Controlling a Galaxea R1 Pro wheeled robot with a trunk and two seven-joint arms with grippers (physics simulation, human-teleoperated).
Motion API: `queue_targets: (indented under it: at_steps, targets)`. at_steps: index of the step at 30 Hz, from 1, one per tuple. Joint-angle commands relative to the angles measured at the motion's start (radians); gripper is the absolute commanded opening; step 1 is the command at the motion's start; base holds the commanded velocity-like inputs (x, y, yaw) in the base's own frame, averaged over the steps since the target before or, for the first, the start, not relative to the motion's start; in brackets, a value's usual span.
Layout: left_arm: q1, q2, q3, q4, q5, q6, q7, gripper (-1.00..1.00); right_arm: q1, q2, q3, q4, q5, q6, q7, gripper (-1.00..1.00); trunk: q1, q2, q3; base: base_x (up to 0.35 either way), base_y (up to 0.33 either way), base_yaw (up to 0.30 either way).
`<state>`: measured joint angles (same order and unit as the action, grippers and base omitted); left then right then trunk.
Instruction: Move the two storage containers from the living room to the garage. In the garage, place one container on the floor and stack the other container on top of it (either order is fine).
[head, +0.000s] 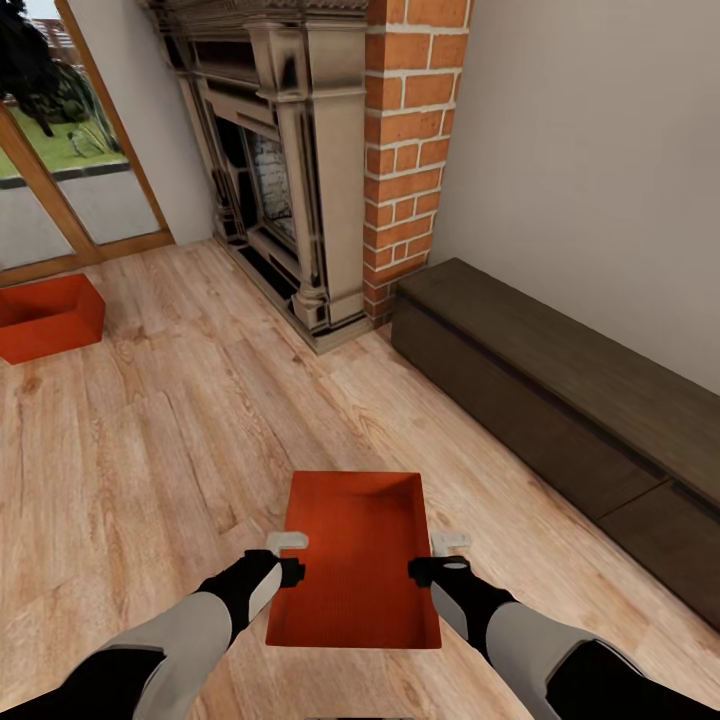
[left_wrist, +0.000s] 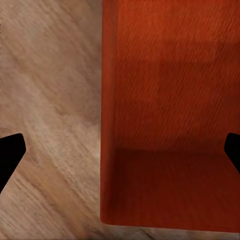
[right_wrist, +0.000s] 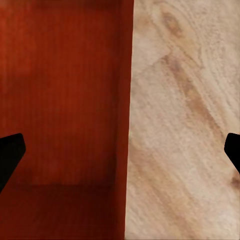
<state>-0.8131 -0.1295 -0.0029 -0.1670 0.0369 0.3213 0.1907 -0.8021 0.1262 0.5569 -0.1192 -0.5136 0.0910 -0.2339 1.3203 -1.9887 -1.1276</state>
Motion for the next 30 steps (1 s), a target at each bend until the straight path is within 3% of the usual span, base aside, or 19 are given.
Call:
queue_targets:
  at_steps: [1, 11, 26, 30]
  targets:
    - [0.000, 0.000, 0.000, -0.001, 0.004, 0.005, 0.004, 1.00, 0.000, 0.000, 0.009, 0.001, -0.005, 0.007, -0.006, 1.00, 0.000, 0.000, -0.001, 0.000, 0.000, 0.000]
    - [0.000, 0.004, 0.000, 0.000, 0.006, 0.011, 0.004, 1.00, 0.000, 0.008, 0.011, 0.092, -0.001, -0.038, -0.004, 1.00, 0.000, 0.000, -0.001, 0.000, 0.000, 0.000]
    - [0.000, 0.005, 0.001, 0.001, 0.011, 0.015, 0.004, 1.00, 0.000, 0.010, 0.012, 0.101, 0.003, -0.044, -0.001, 1.00, 0.000, 0.000, -0.001, 0.000, 0.000, 0.000]
    - [0.000, 0.005, 0.001, 0.001, 0.011, 0.016, 0.004, 1.00, 0.000, 0.011, 0.012, 0.101, 0.002, -0.030, 0.035, 1.00, 0.000, 0.000, -0.001, 0.000, 0.000, 0.000]
